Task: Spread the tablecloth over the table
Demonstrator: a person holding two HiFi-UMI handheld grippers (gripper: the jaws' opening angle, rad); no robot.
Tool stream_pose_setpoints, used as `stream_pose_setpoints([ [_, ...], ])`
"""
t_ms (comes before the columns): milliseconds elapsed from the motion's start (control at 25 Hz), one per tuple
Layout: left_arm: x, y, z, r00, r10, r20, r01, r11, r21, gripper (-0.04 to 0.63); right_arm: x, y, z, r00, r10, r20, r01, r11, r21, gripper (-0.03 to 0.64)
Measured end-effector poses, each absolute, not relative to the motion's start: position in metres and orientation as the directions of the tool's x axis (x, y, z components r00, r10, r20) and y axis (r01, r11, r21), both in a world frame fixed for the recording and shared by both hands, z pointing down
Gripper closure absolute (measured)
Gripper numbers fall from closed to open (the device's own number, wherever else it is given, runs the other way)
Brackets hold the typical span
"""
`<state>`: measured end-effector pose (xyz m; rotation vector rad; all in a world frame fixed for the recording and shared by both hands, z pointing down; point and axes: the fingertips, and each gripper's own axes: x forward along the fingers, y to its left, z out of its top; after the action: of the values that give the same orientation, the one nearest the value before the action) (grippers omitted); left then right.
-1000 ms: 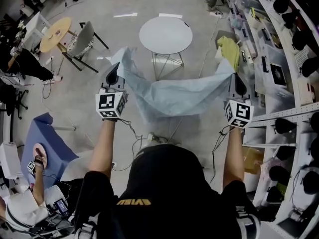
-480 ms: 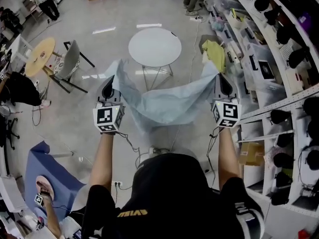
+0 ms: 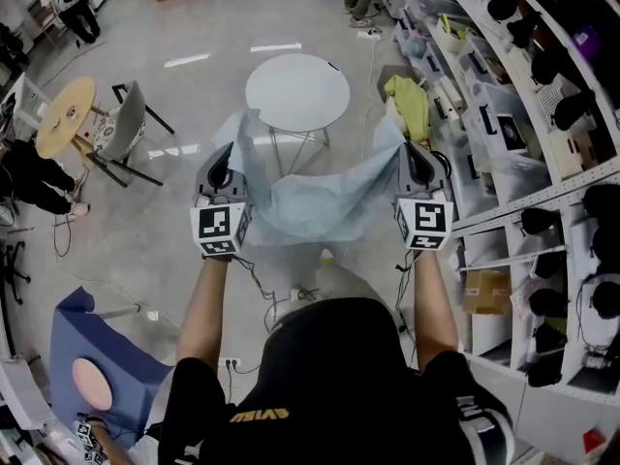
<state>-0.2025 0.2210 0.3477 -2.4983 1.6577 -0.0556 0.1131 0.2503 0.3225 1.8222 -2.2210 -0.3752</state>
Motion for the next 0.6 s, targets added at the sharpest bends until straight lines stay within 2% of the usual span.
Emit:
stream_pose_setpoints([
  [320,-0.212,0.175,0.340,0.360,-0.931,-0.056,-0.929,-0.353,-0.114,0.577,0.102,0.197,0.310,-0.217,-0.976,-0.014,-0.933,0.203,0.297,0.612],
  [600,-0.225,0.102,0.313,0.310,-0.945,-0.101,-0.947,-0.297,-0.120,0.577,0.126,0.124,0.287,-0.210,-0.976,-0.064,-0.958,0.192,0.212,0.614],
])
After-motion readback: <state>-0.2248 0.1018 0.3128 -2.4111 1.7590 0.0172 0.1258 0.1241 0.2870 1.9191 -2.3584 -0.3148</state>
